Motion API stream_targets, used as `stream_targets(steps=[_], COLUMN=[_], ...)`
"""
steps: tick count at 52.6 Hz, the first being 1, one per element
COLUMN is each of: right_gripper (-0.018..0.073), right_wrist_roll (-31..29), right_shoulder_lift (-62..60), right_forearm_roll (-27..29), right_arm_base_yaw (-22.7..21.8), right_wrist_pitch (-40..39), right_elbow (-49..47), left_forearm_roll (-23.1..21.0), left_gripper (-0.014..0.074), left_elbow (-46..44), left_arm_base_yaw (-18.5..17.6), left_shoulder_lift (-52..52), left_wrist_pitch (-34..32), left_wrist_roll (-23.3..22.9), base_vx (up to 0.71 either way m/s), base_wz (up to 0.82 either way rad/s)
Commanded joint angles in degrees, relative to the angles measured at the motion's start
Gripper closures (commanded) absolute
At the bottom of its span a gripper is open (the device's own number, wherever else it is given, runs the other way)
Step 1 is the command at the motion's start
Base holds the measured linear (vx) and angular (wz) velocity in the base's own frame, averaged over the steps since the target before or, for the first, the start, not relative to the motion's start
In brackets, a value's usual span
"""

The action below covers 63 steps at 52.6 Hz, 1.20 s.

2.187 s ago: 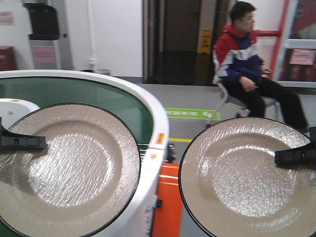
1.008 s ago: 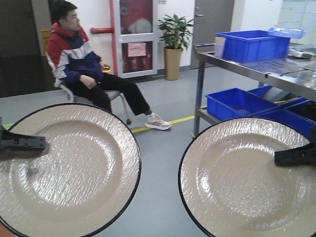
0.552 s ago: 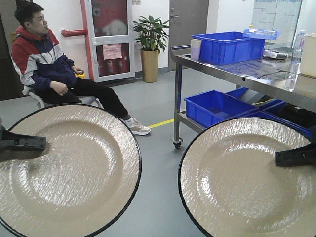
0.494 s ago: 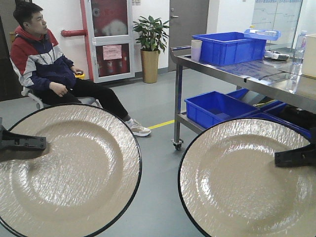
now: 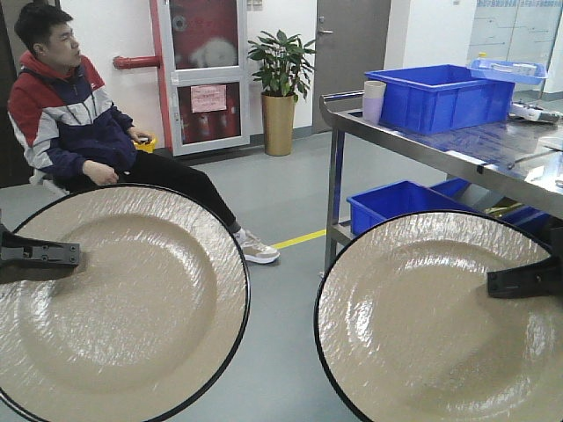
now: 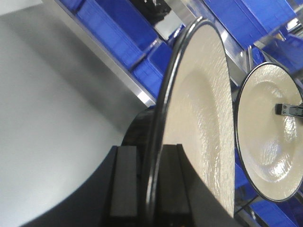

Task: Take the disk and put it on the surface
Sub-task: 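Hold both plates while the base drives to the steel table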

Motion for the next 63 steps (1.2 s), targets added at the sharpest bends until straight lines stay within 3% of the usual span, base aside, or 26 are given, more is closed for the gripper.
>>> stream_targets(steps=[1,26,63], right_gripper=[0.0568,0.0568,0.0568], right_wrist_roll=[0.1,0.1,0.0], right_shoulder_lift=[-2.0,-2.0,-2.0], right_forearm_roll=[7.2,7.2,7.2], right_arm_base_yaw=[-0.2,-0.2,-0.2], right_wrist_pitch=[2.0,2.0,2.0], right_elbow=[-1.8,-1.8,-1.8], left_forearm_roll=[-8.3,-8.3,-8.3], left_gripper=[0.0604,0.0604,0.0604], left_elbow=[-1.9,-1.9,-1.9], left_arm_base_yaw=[-0.2,-0.2,-0.2], left_shoulder_lift=[-2.2,-2.2,-2.2], left_wrist_pitch=[2.1,2.1,1.9], left_wrist_roll=[-1.0,-1.0,-1.0], base_vx=[0.48,0.50,0.48], base_wz=[-0.03,-0.19,-0.45])
